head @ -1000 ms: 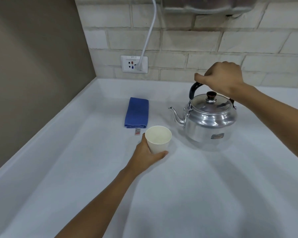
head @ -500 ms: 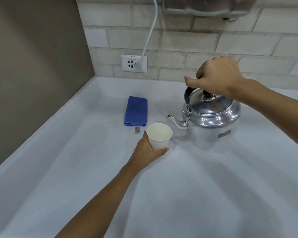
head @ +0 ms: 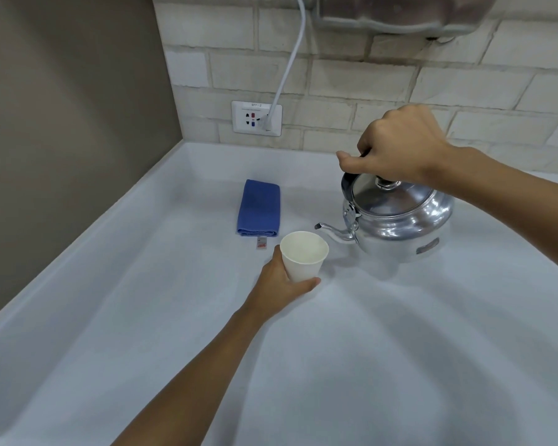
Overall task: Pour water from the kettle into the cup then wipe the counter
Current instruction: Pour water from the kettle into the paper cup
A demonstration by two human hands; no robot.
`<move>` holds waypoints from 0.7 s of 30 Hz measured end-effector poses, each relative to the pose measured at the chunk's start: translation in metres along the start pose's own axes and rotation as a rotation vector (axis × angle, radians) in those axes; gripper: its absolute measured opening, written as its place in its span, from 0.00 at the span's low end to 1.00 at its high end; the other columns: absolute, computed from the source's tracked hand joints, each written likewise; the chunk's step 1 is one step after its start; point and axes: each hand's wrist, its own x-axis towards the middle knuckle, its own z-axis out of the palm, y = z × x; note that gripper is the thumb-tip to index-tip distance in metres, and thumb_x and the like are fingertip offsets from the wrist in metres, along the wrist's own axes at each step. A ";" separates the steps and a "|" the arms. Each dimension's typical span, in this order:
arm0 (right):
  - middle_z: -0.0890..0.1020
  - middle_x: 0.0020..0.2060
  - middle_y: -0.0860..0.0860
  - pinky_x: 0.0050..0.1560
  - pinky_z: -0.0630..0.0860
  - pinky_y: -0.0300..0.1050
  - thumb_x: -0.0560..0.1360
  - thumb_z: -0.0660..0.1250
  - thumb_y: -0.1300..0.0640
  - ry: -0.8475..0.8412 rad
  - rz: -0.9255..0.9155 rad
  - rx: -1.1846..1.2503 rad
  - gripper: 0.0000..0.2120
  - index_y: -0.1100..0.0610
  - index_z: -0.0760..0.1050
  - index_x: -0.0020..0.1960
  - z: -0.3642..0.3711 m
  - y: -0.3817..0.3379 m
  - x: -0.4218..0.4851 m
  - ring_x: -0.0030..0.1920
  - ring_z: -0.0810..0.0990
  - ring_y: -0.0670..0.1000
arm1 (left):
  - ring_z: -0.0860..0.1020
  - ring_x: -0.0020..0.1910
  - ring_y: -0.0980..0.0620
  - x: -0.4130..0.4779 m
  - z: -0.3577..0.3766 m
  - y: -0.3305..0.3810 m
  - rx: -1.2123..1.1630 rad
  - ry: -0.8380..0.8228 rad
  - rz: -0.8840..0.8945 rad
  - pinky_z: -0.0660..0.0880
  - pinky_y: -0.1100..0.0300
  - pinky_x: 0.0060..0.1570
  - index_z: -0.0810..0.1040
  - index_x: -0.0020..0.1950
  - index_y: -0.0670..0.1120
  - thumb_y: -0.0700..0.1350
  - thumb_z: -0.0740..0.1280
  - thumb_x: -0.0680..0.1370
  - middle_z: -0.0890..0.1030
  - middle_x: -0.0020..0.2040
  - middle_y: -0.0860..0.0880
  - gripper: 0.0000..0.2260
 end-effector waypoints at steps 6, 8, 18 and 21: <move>0.58 0.16 0.52 0.28 0.51 0.39 0.71 0.60 0.44 -0.020 -0.010 -0.026 0.26 0.61 0.67 0.22 -0.005 -0.004 0.000 0.21 0.57 0.54 | 0.72 0.58 0.54 -0.001 0.000 0.002 -0.005 -0.007 0.004 0.68 0.69 0.49 0.62 0.68 0.51 0.53 0.77 0.65 0.74 0.63 0.52 0.37; 0.58 0.16 0.52 0.28 0.50 0.39 0.71 0.60 0.44 -0.022 -0.018 -0.037 0.26 0.61 0.66 0.22 -0.007 -0.005 0.000 0.21 0.56 0.52 | 0.72 0.59 0.54 -0.001 0.000 0.002 -0.007 -0.015 -0.002 0.69 0.65 0.52 0.62 0.69 0.51 0.53 0.76 0.65 0.73 0.63 0.51 0.37; 0.57 0.16 0.52 0.29 0.50 0.39 0.71 0.60 0.45 -0.021 -0.048 -0.069 0.26 0.60 0.62 0.22 -0.015 -0.010 0.002 0.21 0.53 0.51 | 0.73 0.58 0.53 -0.001 0.000 0.002 -0.010 -0.016 0.001 0.69 0.65 0.51 0.62 0.68 0.53 0.55 0.76 0.64 0.73 0.63 0.52 0.38; 0.57 0.16 0.52 0.28 0.51 0.39 0.71 0.60 0.45 -0.022 -0.057 -0.073 0.26 0.59 0.60 0.21 -0.016 -0.011 0.002 0.21 0.53 0.51 | 0.73 0.58 0.54 -0.001 0.000 0.002 -0.021 -0.016 0.006 0.69 0.66 0.50 0.63 0.68 0.53 0.55 0.76 0.64 0.74 0.62 0.53 0.37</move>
